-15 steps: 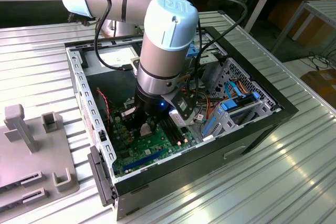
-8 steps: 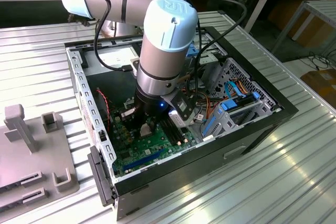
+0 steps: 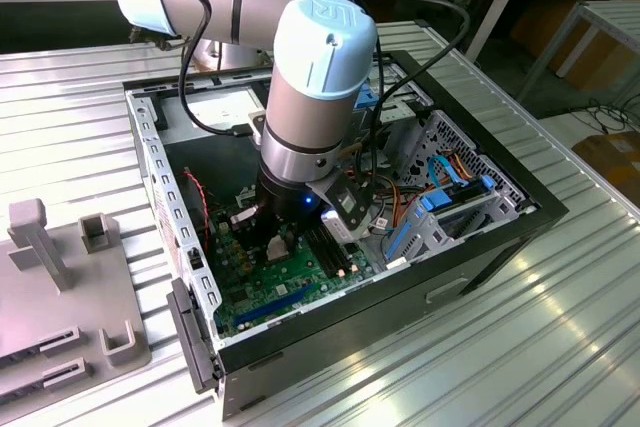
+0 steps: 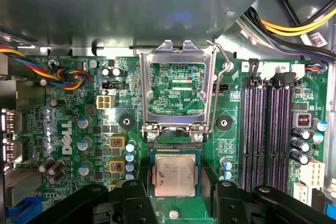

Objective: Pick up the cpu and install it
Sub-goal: 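Pick up the cpu and move it towards the insertion slot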

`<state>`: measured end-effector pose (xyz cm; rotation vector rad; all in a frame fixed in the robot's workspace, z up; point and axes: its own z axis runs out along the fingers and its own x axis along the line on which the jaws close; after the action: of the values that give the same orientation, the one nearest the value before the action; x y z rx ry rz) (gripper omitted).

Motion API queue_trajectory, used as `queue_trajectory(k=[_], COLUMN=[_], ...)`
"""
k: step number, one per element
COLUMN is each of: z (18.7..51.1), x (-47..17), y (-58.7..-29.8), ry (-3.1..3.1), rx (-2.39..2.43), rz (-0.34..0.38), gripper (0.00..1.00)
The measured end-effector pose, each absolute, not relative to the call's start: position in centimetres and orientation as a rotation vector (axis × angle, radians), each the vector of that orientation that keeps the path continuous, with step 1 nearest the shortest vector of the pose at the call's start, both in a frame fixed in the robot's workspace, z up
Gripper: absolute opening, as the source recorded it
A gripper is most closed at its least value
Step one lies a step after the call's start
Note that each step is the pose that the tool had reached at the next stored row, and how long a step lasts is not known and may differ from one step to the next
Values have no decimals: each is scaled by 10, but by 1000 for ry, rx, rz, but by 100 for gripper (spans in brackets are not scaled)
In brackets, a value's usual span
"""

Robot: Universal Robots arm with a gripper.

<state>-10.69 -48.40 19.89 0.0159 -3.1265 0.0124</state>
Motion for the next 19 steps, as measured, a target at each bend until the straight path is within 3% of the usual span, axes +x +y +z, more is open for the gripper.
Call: queue_trajectory(k=[5, 6, 8, 9, 19], z=[199, 199, 199, 199, 197], x=[-107, -107, -107, -107, -104], y=[-484, -484, -484, -484, -484], ry=[-3126, -3127, -3127, -3127, -3127], rx=[16, 16, 16, 16, 16], rz=[12, 12, 12, 12, 13], gripper=[47, 55, 55, 61, 61])
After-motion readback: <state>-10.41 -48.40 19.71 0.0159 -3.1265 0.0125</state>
